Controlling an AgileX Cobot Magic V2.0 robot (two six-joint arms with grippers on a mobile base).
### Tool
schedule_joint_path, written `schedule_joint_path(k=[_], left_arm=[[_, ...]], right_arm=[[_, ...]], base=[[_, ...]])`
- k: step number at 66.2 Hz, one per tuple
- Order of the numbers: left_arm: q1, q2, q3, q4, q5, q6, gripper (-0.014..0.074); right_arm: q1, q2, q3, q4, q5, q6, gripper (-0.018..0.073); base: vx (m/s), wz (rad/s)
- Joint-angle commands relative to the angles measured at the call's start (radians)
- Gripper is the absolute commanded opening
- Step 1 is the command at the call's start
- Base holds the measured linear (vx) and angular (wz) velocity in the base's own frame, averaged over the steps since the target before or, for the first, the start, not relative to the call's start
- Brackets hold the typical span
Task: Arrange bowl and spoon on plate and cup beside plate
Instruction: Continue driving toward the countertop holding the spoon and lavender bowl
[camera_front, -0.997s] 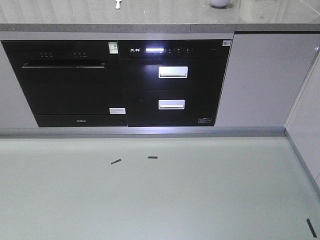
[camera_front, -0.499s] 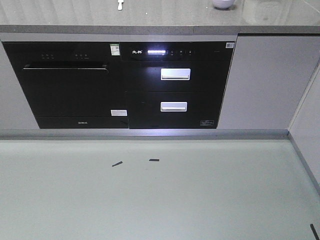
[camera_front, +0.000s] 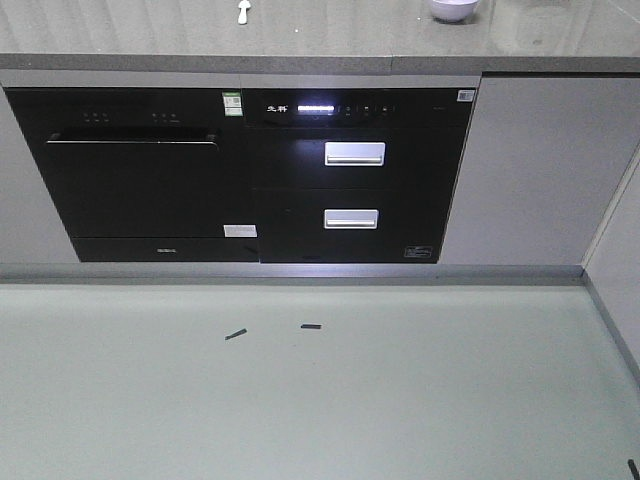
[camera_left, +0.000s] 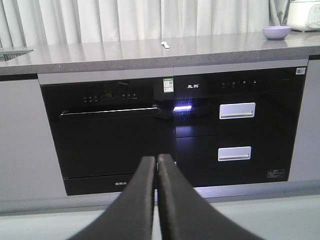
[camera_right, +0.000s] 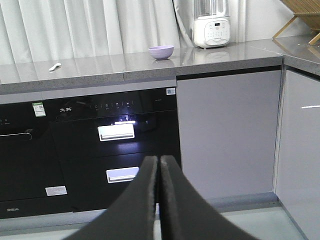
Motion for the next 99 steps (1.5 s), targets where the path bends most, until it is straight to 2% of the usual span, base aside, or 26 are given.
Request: schedule_joint_path(k=[1,99], left_arm=[[0.0,-0.017,0.03,0.0,-0.078,-0.011,-0.0006],[0.0,-0.017,0.03,0.0,-0.078,-0.011,-0.0006]], right_arm=[[-0.007,-0.011,0.016,-0.005,-0.078,-0.004,-0.0005],[-0.007,-0.011,0.016,-0.005,-0.078,-0.004,-0.0005]], base=[[0.05,0.01],[0.06,0.0]])
